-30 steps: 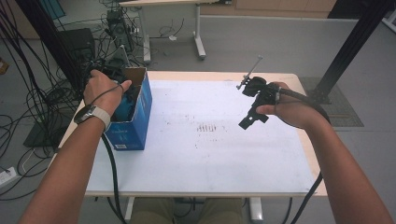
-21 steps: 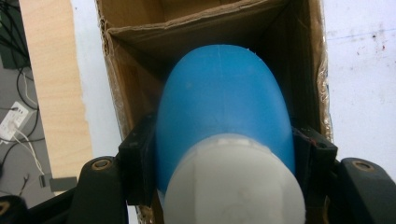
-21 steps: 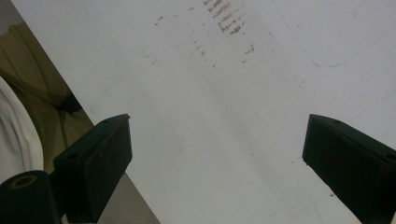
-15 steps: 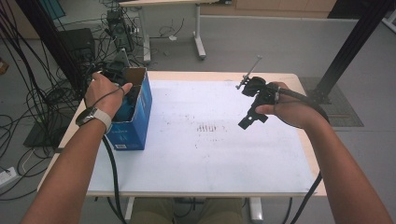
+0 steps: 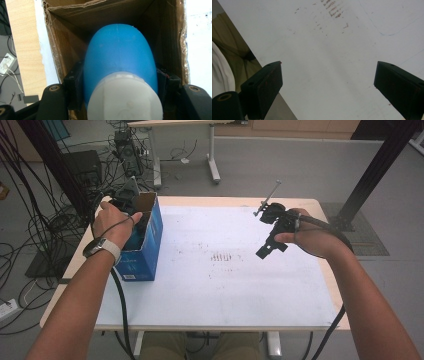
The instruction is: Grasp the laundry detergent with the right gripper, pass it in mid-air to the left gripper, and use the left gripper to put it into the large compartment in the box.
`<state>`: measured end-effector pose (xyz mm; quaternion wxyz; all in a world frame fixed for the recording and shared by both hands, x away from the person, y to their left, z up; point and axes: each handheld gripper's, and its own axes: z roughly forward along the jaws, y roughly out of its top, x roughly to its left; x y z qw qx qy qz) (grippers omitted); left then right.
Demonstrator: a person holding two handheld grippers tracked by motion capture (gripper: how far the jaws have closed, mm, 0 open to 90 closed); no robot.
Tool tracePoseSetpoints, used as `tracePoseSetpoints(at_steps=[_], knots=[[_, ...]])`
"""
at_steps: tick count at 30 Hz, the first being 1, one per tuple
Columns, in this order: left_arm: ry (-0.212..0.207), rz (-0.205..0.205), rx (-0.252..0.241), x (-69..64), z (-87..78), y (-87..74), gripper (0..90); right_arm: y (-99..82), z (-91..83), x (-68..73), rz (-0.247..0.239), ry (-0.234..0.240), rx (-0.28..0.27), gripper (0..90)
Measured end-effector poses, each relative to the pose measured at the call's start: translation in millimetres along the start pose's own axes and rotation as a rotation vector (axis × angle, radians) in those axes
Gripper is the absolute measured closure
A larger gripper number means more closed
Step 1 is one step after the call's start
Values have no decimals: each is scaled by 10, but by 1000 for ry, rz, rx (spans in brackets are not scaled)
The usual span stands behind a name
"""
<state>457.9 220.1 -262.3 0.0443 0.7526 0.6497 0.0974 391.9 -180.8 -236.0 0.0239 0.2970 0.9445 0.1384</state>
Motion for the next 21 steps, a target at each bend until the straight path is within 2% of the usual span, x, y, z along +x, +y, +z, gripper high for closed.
tracePoseSetpoints(at_steps=[21], knots=[[13, 16, 6, -14, 57, 3, 375, -1, 18, -10, -2, 5, 0, 81]])
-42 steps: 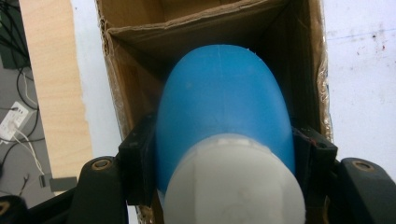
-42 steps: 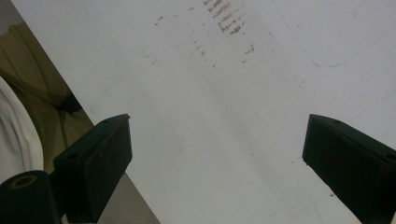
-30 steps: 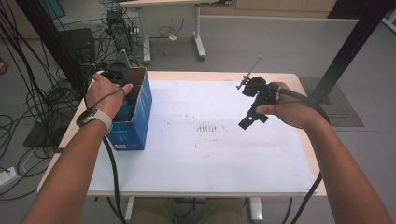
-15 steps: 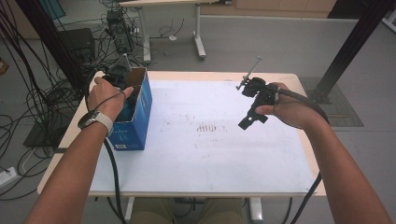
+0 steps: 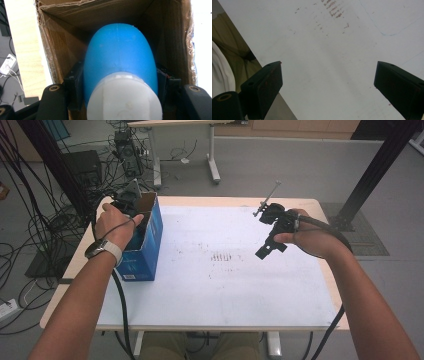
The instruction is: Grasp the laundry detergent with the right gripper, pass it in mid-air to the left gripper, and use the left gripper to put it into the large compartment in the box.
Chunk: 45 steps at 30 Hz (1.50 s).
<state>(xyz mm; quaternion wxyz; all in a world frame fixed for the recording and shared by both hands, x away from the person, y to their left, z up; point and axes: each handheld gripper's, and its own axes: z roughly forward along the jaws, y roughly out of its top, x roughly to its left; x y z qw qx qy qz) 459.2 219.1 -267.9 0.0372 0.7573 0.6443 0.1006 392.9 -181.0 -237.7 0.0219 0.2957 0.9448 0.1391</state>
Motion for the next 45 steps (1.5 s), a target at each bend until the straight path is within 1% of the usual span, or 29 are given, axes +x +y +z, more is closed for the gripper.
tracePoseSetpoints(at_steps=[4, 11, 14, 27, 32, 45], knots=[[-7, -6, -4, 18, 4, -5, 376, 3, 0, 2, -1, 0, 3, 81], [-7, -3, -5, 19, 7, -2, 375, 20, -1, 7, 3, 0, 4, 81], [-8, -3, -3, 25, 7, -2, 375, 26, 5, 4, -3, 0, 4, 81], [-11, -3, 3, 30, 2, -6, 375, 18, -6, 3, 3, -3, 2, 81], [-11, -5, -5, 29, 5, -12, 375, 14, -14, 4, 4, -3, 1, 81], [-16, -8, -3, 48, 5, -19, 375, 32, -6, 10, -5, -4, 1, 81]])
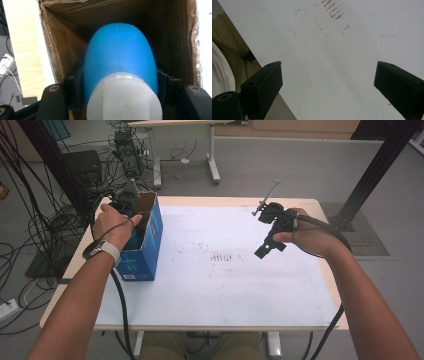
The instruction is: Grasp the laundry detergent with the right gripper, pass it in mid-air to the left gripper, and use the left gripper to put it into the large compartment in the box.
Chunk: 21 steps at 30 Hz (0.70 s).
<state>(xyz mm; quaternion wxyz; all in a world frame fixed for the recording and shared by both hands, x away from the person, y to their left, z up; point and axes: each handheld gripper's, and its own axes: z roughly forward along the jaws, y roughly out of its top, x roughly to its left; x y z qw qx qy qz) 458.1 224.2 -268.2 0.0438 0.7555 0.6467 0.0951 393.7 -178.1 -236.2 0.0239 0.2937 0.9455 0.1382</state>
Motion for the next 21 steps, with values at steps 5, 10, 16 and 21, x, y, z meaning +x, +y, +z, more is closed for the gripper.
tracePoseSetpoints(at_steps=[5, 10, 16, 21], knots=[[-4, -3, -2, 5, 1, -3, 375, 11, -2, 6, -2, 2, -2, 81], [-5, -5, 1, 12, 1, -4, 375, 16, 9, 10, -1, 3, 0, 81], [-6, -4, 4, 12, 0, -2, 375, 15, -1, 6, -2, 3, -2, 81], [-8, -5, 6, 17, -1, -5, 375, 8, -9, 7, 1, 0, -1, 81]])
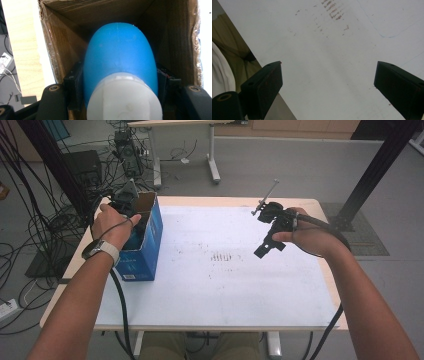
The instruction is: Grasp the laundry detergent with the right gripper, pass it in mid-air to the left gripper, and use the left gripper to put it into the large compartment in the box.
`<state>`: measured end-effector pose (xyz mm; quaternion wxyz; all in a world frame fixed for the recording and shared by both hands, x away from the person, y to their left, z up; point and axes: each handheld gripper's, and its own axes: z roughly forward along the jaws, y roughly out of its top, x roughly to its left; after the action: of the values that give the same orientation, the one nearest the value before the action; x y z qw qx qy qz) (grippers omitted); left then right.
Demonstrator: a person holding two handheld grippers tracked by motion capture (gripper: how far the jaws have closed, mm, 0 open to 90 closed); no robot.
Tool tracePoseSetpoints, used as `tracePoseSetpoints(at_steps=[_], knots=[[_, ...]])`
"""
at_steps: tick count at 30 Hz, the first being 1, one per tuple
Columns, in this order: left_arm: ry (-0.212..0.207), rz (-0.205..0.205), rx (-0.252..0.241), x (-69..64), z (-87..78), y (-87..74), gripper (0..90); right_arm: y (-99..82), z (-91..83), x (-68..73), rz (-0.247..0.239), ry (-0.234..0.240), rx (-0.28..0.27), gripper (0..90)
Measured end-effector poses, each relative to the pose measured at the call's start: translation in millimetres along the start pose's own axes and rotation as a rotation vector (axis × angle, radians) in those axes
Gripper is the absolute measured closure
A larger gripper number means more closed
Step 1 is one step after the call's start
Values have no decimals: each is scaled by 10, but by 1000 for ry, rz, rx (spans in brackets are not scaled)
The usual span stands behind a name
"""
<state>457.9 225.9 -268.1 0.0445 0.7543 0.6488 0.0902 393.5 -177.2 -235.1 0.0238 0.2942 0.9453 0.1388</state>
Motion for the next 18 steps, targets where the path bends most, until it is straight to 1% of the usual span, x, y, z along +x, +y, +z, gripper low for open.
tracePoseSetpoints(at_steps=[18], knots=[[2, 1, 2, -3, -2, -3, 375, -15, 2, -2, 2, 0, -2, 81]])
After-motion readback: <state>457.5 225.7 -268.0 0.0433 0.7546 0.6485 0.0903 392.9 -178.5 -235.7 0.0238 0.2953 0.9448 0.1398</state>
